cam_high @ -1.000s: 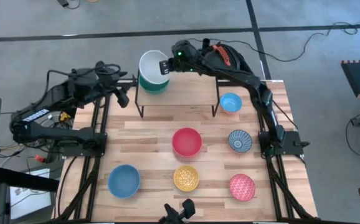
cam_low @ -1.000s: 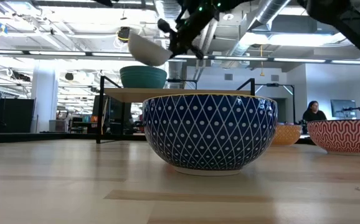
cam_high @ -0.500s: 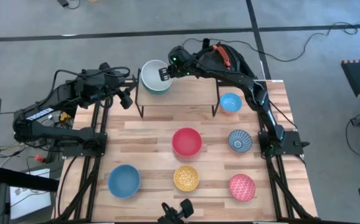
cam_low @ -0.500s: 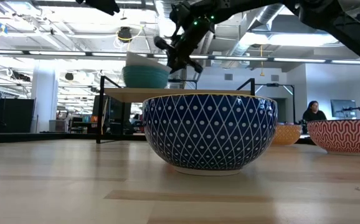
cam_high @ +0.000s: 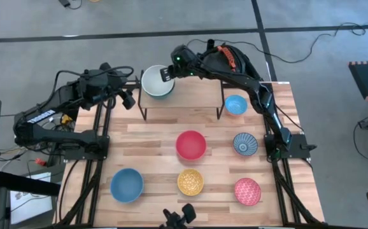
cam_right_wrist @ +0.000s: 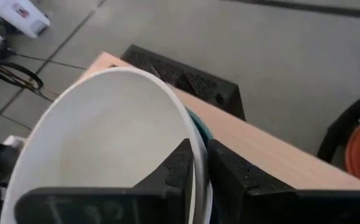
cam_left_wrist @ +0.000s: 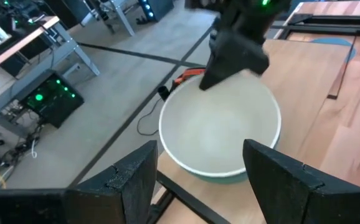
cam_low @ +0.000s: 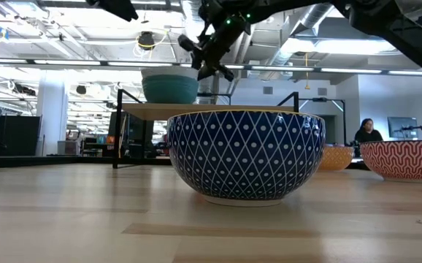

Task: Place and stack bowls onto a shelf
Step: Stack the white bowl into the green bowl, then stack the blue bowl into the white bowl

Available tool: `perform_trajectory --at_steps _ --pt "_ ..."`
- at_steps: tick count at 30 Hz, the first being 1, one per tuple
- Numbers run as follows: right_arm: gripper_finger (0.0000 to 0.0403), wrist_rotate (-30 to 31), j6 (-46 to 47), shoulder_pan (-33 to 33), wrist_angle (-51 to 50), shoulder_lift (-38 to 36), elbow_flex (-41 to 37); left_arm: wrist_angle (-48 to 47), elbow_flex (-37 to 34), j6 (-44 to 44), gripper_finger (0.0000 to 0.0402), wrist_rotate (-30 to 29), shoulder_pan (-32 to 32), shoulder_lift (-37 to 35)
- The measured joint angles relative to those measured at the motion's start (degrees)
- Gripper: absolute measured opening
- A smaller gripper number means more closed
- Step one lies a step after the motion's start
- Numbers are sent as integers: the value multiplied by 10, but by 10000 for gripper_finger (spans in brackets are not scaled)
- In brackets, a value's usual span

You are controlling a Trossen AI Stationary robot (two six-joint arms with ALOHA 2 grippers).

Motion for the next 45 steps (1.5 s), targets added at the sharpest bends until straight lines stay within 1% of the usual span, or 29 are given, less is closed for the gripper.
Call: perform_trajectory --at_steps 3,10,13,16,19,24,29,35,38,42,45 --pt "104 0 -9 0 -3 0 15 -8 0 -6 224 2 3 0" --pt "192 0 -11 1 -22 0 21 -28 0 -33 224 7 4 0" --pt "209 2 -11 9 -35 6 21 -41 0 -49 224 7 4 -1" --pt "208 2 -13 20 -53 10 20 -60 0 -61 224 8 4 -4" --pt "200 2 -17 27 -48 3 21 -64 0 -72 224 7 4 -8" --pt "190 13 -33 25 -37 -24 24 -65 1 -76 224 6 4 -16" --pt "186 18 -37 17 -51 -27 23 -65 1 -77 224 6 4 -17" --pt "178 22 -38 21 -43 -27 -19 -78 -2 -96 224 5 4 -18" --pt "176 22 -31 24 -40 -27 -37 -74 -31 -112 224 6 4 -31" --pt "175 22 -31 31 -43 -27 -37 -55 -87 -155 224 26 -1 -63" --pt "175 30 -40 40 -42 -31 -37 -53 -113 -185 224 33 -14 -85"
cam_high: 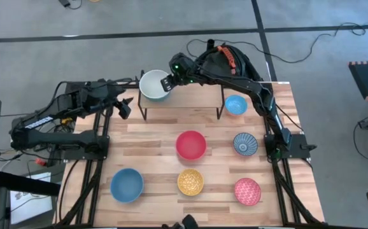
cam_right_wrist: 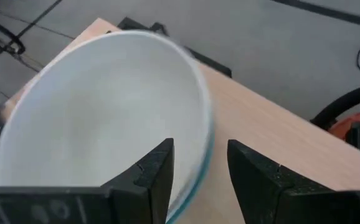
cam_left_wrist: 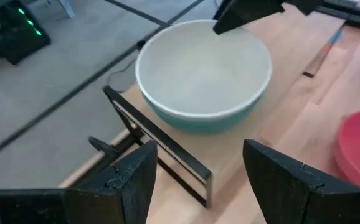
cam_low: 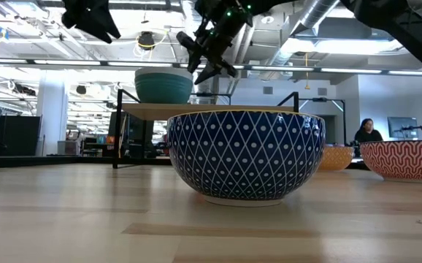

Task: Place and stack bowls onto a shelf
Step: Stack the blue bowl into the white bowl

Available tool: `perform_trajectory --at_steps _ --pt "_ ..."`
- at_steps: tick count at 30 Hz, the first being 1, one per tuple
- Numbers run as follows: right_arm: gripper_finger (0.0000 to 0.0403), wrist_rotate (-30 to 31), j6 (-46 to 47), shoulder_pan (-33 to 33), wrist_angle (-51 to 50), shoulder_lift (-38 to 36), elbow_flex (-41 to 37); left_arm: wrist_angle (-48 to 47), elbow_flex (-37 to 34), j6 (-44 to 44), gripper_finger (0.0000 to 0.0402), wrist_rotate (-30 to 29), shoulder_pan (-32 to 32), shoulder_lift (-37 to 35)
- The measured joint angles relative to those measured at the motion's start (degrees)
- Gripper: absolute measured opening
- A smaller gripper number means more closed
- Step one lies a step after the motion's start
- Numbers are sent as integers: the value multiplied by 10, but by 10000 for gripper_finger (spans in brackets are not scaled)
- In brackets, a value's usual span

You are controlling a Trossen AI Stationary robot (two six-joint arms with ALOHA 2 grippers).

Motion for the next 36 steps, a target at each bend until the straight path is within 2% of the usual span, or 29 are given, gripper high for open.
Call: perform_trajectory --at_steps 10,15,18,21,28,33,36 --pt "176 11 -31 70 -14 -54 2 -39 -16 -88 224 1 -88 -35" --pt "176 55 -38 130 -63 -81 2 -44 -16 -133 224 -3 -153 -30" --pt "176 100 -35 173 -108 -83 2 -43 -20 -168 224 -30 -201 -26" --pt "176 120 -17 216 -139 -83 2 -35 -46 -210 224 -57 -250 -27" --pt "176 123 40 291 -156 -81 2 -12 -109 -320 224 -78 -358 -21" --pt "176 105 73 329 -151 -81 1 -8 -112 -359 224 -105 -414 -19" --pt "176 104 96 351 -110 -83 -40 -9 -112 -377 224 -115 -442 -19"
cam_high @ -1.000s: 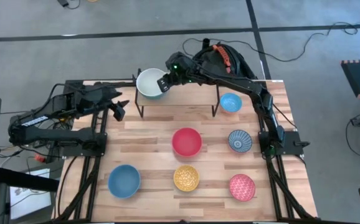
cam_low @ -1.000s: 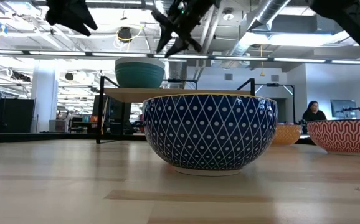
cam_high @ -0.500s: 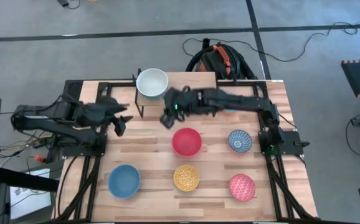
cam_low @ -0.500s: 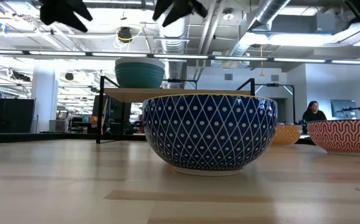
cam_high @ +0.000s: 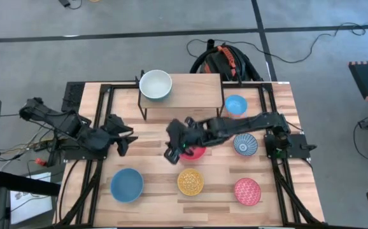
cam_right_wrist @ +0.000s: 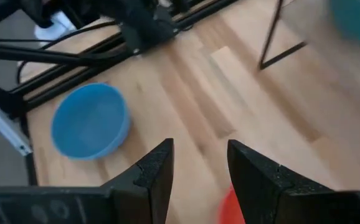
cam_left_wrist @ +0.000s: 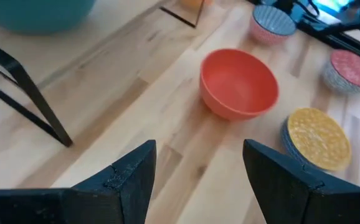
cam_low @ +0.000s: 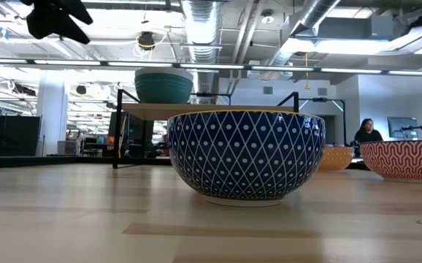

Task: Place and stack bowls onto a shelf
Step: Stack the blue bowl into the white bowl

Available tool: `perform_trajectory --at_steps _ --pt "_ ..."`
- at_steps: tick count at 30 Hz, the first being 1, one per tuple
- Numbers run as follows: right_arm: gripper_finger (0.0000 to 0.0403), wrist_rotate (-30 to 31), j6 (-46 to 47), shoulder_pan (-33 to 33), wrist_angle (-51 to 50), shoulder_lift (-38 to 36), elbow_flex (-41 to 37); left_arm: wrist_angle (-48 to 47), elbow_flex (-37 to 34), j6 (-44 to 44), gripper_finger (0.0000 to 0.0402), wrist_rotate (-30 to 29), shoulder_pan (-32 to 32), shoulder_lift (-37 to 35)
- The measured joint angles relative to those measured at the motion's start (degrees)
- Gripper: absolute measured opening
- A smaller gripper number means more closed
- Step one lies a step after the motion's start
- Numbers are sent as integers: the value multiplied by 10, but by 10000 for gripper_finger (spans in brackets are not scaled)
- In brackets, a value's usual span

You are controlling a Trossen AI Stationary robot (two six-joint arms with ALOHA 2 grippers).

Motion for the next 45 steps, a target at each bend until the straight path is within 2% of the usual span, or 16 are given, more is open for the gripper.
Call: perform_trajectory --at_steps 3,10,16,25,34,37,41,45 --pt "176 -14 44 23 42 -5 -74 0 0 -3 224 -12 -30 0" --pt "176 -26 168 61 260 -46 -246 -20 0 30 224 -22 -67 -5" --pt "176 32 220 65 396 -126 -377 -37 0 47 224 4 -72 -18" --pt "168 113 260 78 382 -273 -550 -2 -61 18 224 -1 -109 -30" --pt "157 139 274 77 240 -403 -623 13 -145 -51 224 74 -116 -30" --pt "157 150 289 77 238 -431 -661 11 -167 -79 224 115 -116 -30" --pt "158 149 304 77 293 -447 -724 14 -186 -105 224 144 -120 -30" --pt "158 136 318 77 396 -447 -778 16 -201 -119 224 160 -129 -29"
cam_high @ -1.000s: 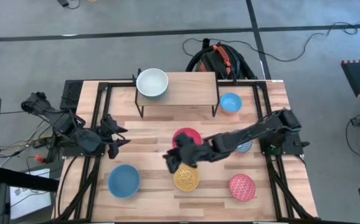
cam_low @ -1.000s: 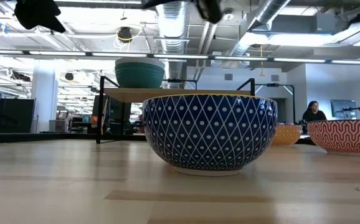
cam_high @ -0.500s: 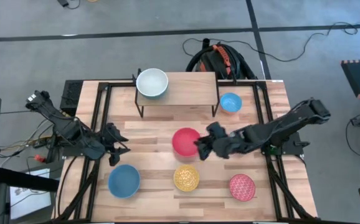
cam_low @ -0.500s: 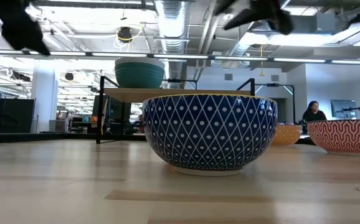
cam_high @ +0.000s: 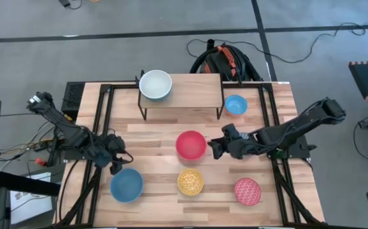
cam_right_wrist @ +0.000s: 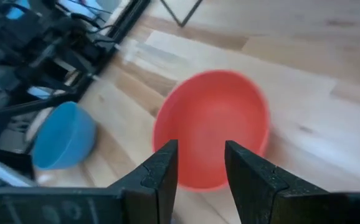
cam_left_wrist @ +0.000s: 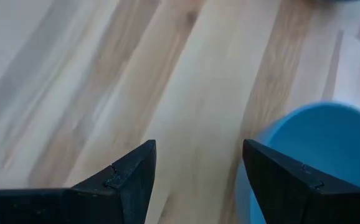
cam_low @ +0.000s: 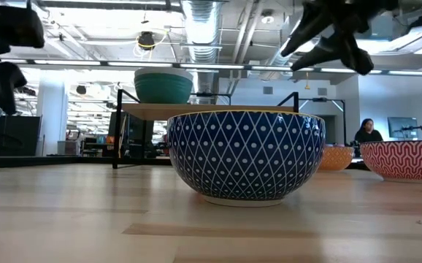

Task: Place and stack bowls onto a shelf
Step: Stack the blue bowl into the white bowl

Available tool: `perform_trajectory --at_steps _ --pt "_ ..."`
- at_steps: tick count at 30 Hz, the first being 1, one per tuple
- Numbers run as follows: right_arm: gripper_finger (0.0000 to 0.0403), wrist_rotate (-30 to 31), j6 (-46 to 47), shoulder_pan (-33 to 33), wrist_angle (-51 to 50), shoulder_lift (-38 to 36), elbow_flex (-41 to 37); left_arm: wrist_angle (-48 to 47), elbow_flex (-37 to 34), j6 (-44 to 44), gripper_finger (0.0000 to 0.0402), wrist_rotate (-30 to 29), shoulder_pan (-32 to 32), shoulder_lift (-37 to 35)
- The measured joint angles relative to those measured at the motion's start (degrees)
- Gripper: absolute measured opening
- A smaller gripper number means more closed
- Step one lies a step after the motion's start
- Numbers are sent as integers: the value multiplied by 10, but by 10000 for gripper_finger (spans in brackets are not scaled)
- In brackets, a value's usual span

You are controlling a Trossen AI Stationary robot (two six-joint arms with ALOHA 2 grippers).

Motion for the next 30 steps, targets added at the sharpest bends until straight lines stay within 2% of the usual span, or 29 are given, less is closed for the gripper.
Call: perform_trajectory --at_steps 4,10,18,22,30 --pt "158 -6 6 0 40 0 -29 5 -10 -9 224 26 -12 0" --pt "158 -6 5 0 55 0 -36 68 -49 -14 224 74 -40 2" --pt "158 -6 -1 0 66 0 -36 86 -82 -39 218 73 -52 10" --pt "158 -9 -3 0 77 0 -36 88 -86 -39 181 73 -52 26" --pt "158 -13 -7 0 82 0 -36 108 -86 -38 53 79 -52 44"
